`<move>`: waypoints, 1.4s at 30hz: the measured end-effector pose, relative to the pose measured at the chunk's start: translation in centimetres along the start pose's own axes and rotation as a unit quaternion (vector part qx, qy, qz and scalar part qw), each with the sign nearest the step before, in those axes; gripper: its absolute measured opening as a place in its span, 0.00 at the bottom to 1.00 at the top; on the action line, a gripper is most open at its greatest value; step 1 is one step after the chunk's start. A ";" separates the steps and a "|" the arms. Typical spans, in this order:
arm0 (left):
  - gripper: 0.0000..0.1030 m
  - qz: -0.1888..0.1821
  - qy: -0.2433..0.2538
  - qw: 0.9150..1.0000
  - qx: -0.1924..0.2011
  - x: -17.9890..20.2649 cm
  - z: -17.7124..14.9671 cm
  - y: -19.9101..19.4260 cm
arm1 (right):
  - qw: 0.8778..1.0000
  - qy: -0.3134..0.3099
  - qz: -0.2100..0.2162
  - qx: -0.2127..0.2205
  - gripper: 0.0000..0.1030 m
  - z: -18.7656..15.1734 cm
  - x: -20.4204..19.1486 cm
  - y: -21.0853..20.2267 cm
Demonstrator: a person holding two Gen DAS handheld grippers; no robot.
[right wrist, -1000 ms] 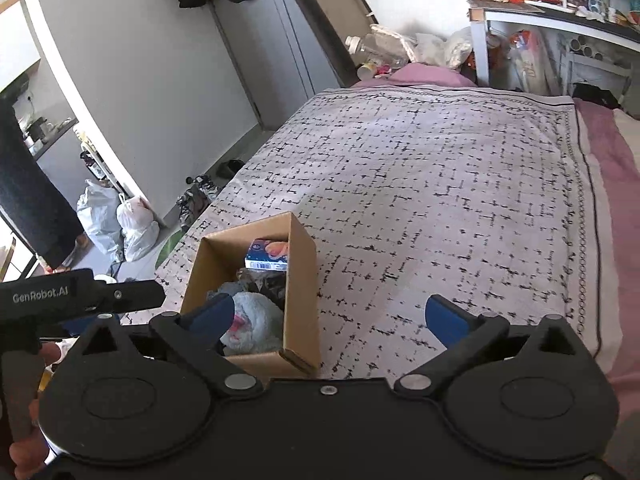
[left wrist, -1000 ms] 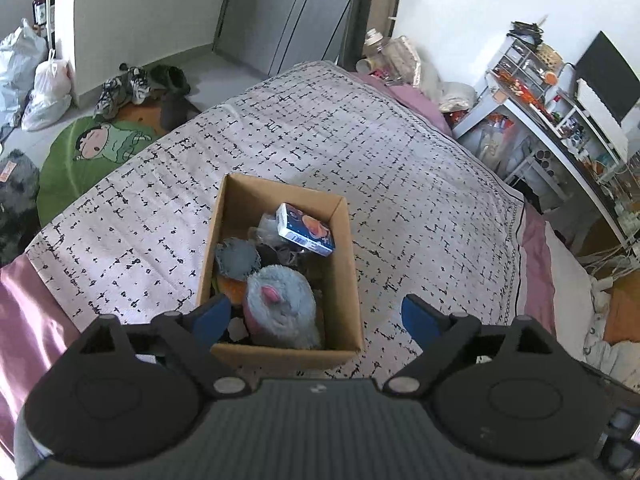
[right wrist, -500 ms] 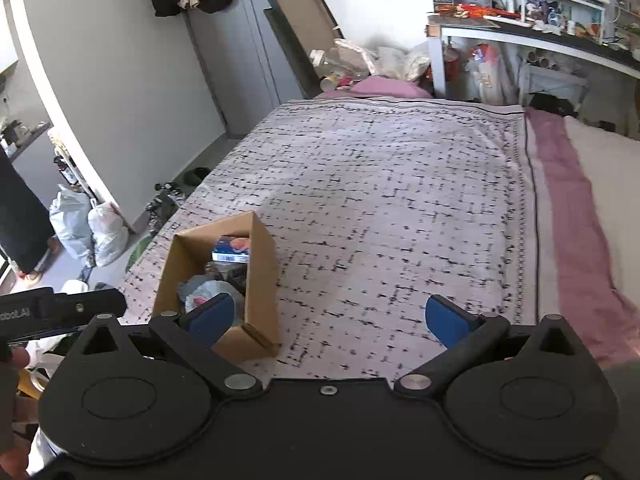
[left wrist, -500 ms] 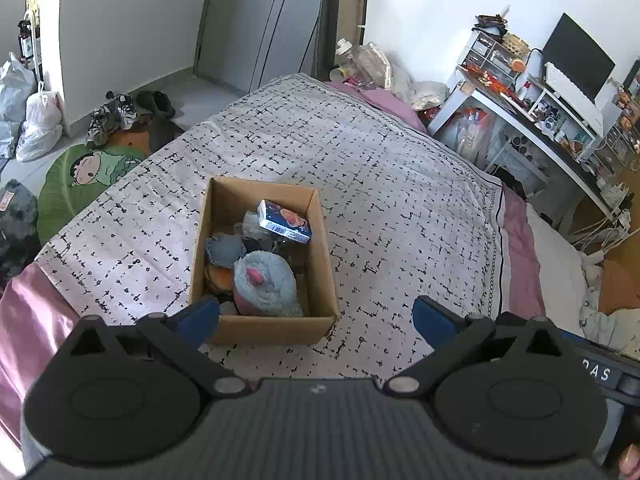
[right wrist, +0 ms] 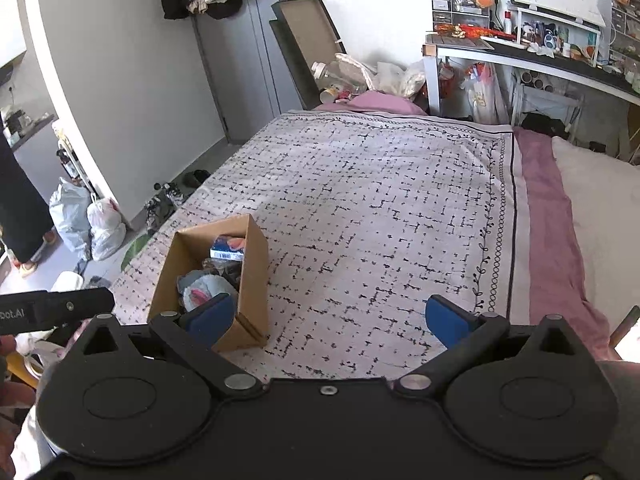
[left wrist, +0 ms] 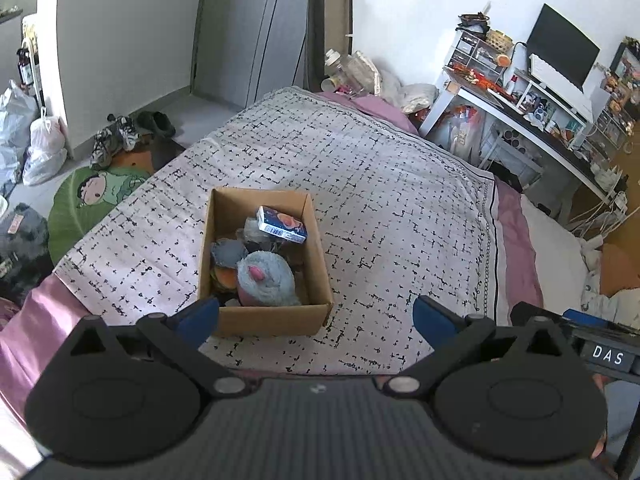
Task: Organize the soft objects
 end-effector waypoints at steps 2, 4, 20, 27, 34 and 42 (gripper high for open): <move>0.99 0.002 0.008 1.000 0.002 0.4 -0.2 -0.2 | 1.000 -0.004 -0.006 -0.004 1.00 -0.1 0.1 -0.1; 0.99 0.002 0.015 1.000 0.003 0.7 -0.3 -0.4 | 1.000 -0.005 -0.010 -0.008 1.00 -0.3 0.2 -0.2; 0.99 0.001 0.056 0.998 0.021 3.0 -1.2 -1.2 | 1.000 0.002 -0.026 -0.005 1.00 -0.6 1.6 -1.3; 0.99 0.010 0.072 0.997 0.024 3.3 -1.4 -1.2 | 1.000 0.000 -0.024 -0.005 1.00 -0.7 1.7 -1.3; 0.99 0.008 0.071 0.997 0.021 3.4 -1.6 -1.0 | 1.000 -0.001 -0.026 -0.006 1.00 -0.9 1.9 -1.2; 0.99 0.009 0.072 0.997 0.020 3.3 -1.7 -0.8 | 0.999 -0.006 -0.035 0.000 1.00 -1.0 1.9 -1.2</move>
Point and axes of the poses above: each gripper's, at about its wrist camera, not at the fingertips, and y roughly the way its jaws point, x to its right, z to its top, the point moved 3 cm from there along y, roughly the way its jaws point
